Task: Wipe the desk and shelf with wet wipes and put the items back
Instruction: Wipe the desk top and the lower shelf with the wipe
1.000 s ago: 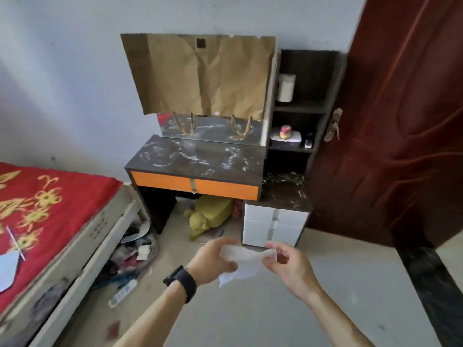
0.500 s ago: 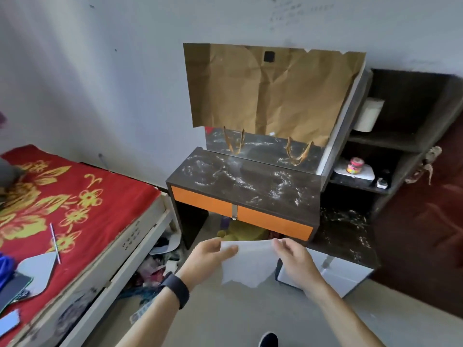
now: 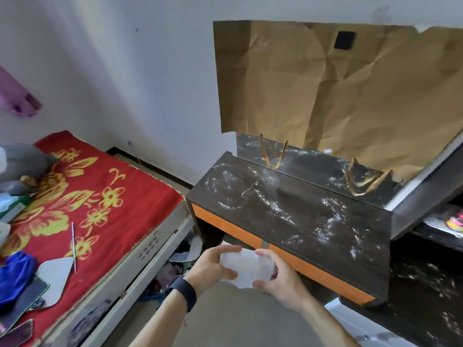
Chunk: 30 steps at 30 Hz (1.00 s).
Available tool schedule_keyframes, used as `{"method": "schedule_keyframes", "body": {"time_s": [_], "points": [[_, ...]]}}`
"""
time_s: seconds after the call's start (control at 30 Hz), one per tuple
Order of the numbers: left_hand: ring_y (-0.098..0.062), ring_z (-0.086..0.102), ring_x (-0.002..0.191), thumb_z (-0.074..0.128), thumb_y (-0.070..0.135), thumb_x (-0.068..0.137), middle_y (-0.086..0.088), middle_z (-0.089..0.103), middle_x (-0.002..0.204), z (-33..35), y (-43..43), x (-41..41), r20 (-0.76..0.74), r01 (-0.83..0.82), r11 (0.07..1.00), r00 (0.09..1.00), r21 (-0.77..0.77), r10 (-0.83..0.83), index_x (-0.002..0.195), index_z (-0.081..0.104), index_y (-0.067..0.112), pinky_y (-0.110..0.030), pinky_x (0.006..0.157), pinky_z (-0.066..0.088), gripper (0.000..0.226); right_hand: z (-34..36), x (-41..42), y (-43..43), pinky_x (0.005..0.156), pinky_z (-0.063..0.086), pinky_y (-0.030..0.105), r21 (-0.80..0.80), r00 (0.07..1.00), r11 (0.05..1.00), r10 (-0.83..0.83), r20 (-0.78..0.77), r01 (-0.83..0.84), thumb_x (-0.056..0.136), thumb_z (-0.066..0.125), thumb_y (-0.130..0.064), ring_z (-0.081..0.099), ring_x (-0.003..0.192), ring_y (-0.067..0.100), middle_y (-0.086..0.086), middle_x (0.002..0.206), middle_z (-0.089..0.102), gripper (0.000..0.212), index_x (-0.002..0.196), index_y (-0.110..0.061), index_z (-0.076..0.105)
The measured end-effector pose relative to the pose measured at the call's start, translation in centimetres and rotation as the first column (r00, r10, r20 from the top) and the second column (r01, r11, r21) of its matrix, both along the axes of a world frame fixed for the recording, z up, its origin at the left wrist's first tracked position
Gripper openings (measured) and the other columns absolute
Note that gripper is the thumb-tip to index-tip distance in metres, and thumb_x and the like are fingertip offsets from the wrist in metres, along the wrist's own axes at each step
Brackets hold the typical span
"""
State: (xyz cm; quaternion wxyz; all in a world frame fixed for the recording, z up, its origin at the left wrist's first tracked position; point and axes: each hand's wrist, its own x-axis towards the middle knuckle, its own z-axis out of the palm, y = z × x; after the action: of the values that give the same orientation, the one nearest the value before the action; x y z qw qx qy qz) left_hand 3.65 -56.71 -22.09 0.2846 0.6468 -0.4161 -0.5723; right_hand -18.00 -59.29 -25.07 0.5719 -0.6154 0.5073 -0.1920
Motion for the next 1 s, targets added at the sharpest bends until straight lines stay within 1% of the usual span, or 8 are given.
{"method": "schedule_keyframes", "body": {"time_s": [0.07,0.27,0.37,0.5,0.7,0.83,0.93,1.0], "points": [[-0.021,0.062,0.108,0.073,0.005,0.066,-0.001,0.062,0.120,-0.4,-2.5,1.0,0.036,0.018,1.000,0.999,0.015,-0.019,0.108,0.068,0.041,-0.040,0.093,0.055,0.056,-0.5,1.1,-2.8,0.083,0.047,0.013,-0.007,0.999,1.000,0.021,-0.042,-0.022,0.071,0.079,-0.014,0.056,0.112,-0.002,-0.023,0.122,0.058,0.063,0.122,-0.042,0.055],[-0.014,0.064,0.103,0.071,-0.004,0.079,0.000,0.066,0.115,-2.3,-9.6,3.9,0.028,-0.028,0.999,0.999,0.020,0.028,0.117,0.065,0.034,-0.027,0.087,0.055,0.054,-2.4,3.7,-10.9,0.065,0.052,0.023,0.173,0.996,0.982,-0.083,0.021,0.078,0.077,0.077,0.005,0.068,0.078,0.011,0.009,0.102,0.074,0.055,0.120,-0.025,0.061],[-0.006,0.059,0.102,0.072,-0.001,0.079,0.009,0.061,0.114,-3.9,-13.5,5.9,0.129,0.055,0.998,0.990,0.027,-0.058,0.127,0.063,0.027,-0.016,0.083,0.051,0.056,-3.8,5.6,-14.5,0.070,0.055,0.026,0.199,0.993,0.973,-0.111,-0.028,0.114,0.065,0.082,-0.012,0.070,0.083,0.016,0.006,0.097,0.075,0.053,0.114,-0.026,0.066],[-0.009,0.055,0.115,0.076,0.012,0.077,0.010,0.061,0.121,-5.8,-19.6,9.7,0.308,0.174,0.983,0.934,0.055,-0.182,0.128,0.061,0.032,-0.024,0.098,0.043,0.057,-4.9,8.9,-19.6,0.077,0.058,0.035,0.238,0.983,0.954,-0.174,-0.061,0.184,0.065,0.081,-0.009,0.071,0.092,0.022,0.005,0.098,0.075,0.049,0.110,-0.023,0.069],[-0.011,0.058,0.114,0.075,0.027,0.080,0.010,0.064,0.124,-8.5,-26.5,15.0,0.457,0.313,0.944,0.828,0.106,-0.326,0.127,0.062,0.030,-0.016,0.094,0.038,0.049,-5.3,14.2,-27.2,0.082,0.045,0.009,0.051,0.939,0.996,-0.051,-0.340,0.073,0.084,0.072,-0.020,0.063,0.100,0.002,-0.018,0.107,0.069,0.031,0.113,-0.030,0.070],[-0.017,0.062,0.093,0.055,0.032,0.095,0.003,0.066,0.098,-10.6,-29.0,18.3,0.399,0.290,0.937,0.849,0.195,-0.346,0.104,0.071,0.020,-0.022,0.076,0.041,0.022,-5.8,17.3,-31.8,0.068,0.034,0.004,0.015,0.854,0.992,0.116,-0.507,-0.125,0.093,0.061,-0.030,0.058,0.091,0.006,-0.011,0.098,0.066,0.014,0.102,-0.029,0.072],[-0.014,0.054,0.078,0.055,0.036,0.095,0.003,0.054,0.081,-12.8,-30.0,21.2,0.348,0.240,0.943,0.884,0.232,-0.311,0.065,0.061,0.021,-0.028,0.070,0.044,0.034,-7.2,20.4,-34.7,0.077,0.038,0.020,0.006,0.828,0.985,0.149,-0.540,-0.173,0.095,0.058,-0.033,0.053,0.096,0.011,-0.003,0.100,0.059,0.027,0.100,-0.009,0.067],[-0.010,0.051,0.063,0.055,0.038,0.095,0.004,0.053,0.068,-13.6,-30.1,22.6,0.313,0.202,0.942,0.906,0.270,-0.284,0.059,0.052,0.021,-0.027,0.061,0.041,0.040,-7.7,22.8,-36.3,0.070,0.044,0.033,0.045,0.822,0.989,0.145,-0.550,-0.144,0.094,0.054,-0.039,0.052,0.081,0.016,0.005,0.089,0.062,0.031,0.094,-0.008,0.059]]}}
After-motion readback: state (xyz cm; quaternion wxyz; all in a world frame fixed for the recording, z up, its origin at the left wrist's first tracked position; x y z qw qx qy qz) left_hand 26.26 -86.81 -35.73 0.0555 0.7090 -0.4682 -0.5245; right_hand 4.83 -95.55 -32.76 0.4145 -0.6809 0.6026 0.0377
